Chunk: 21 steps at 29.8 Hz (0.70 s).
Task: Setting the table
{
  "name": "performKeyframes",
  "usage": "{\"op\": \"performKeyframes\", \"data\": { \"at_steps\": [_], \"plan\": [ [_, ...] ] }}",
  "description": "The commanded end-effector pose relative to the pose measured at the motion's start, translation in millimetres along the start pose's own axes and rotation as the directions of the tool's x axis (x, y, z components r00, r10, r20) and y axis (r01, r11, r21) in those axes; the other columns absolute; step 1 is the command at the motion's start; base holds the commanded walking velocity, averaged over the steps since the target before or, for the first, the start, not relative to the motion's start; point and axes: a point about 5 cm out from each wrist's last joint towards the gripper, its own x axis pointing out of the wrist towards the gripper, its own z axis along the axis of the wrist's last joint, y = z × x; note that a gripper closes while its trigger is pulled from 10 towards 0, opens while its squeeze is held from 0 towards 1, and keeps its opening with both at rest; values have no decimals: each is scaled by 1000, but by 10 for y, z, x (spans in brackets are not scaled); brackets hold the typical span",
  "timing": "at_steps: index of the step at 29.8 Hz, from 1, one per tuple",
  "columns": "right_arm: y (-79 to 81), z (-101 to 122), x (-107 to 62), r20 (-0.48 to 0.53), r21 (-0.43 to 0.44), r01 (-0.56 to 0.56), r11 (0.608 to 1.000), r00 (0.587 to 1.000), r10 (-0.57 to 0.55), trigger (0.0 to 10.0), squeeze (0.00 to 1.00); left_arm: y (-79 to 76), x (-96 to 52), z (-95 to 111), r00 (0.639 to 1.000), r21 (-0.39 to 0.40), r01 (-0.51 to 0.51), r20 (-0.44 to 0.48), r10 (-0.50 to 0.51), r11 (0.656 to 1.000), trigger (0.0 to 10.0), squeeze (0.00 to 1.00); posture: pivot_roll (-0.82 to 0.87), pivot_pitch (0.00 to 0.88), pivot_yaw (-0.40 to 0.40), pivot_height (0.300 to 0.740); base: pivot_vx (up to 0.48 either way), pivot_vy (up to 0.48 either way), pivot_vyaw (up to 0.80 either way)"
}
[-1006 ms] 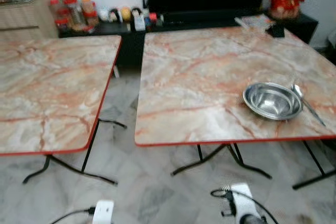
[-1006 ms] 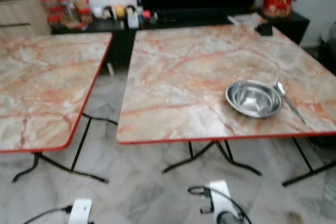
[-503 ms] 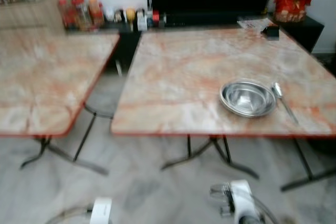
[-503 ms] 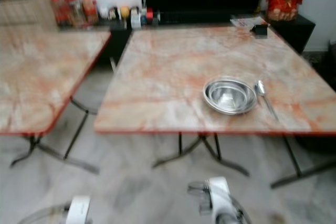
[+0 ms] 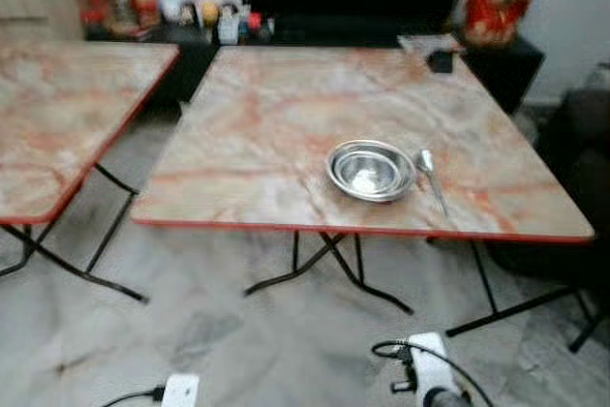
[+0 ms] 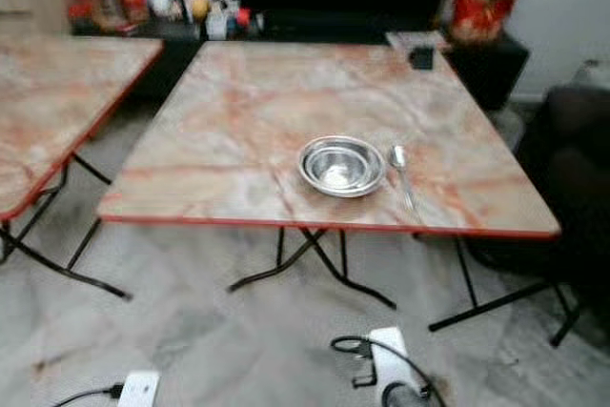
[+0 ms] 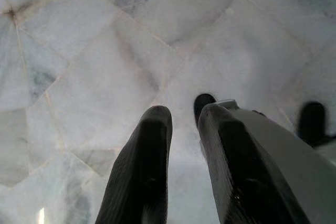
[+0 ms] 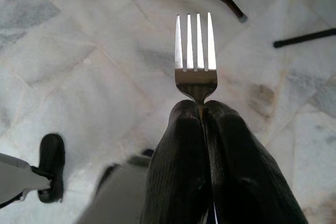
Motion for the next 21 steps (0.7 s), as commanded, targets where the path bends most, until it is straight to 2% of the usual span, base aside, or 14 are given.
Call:
{"op": "performKeyframes", "data": {
  "at_steps": [1,11,15,21],
  "plan": [
    [-95,19,-4,2,6,30,1000,1000,-30,10000,0,-41,7,40,1000,-5,7,9,-7,1000,10000,0,-52,0,7,732,0,-398,0],
    [-98,-5,-8,-4,19,29,999,1000,-29,10000,0,-65,3,19,1000,2,15,4,-15,1000,10000,0,-67,0,16,732,0,-383,0],
    [-97,12,-7,9,28,29,999,1000,-30,10000,0,-66,2,10,1000,-5,16,-2,-16,1000,10000,0,-70,0,18,732,0,0,0],
    [-124,166,6,79,14,48,999,996,-49,10000,0,-38,4,23,1000,-7,8,4,-8,1000,10000,0,-74,0,21,732,0,0,0]
  ]
}}
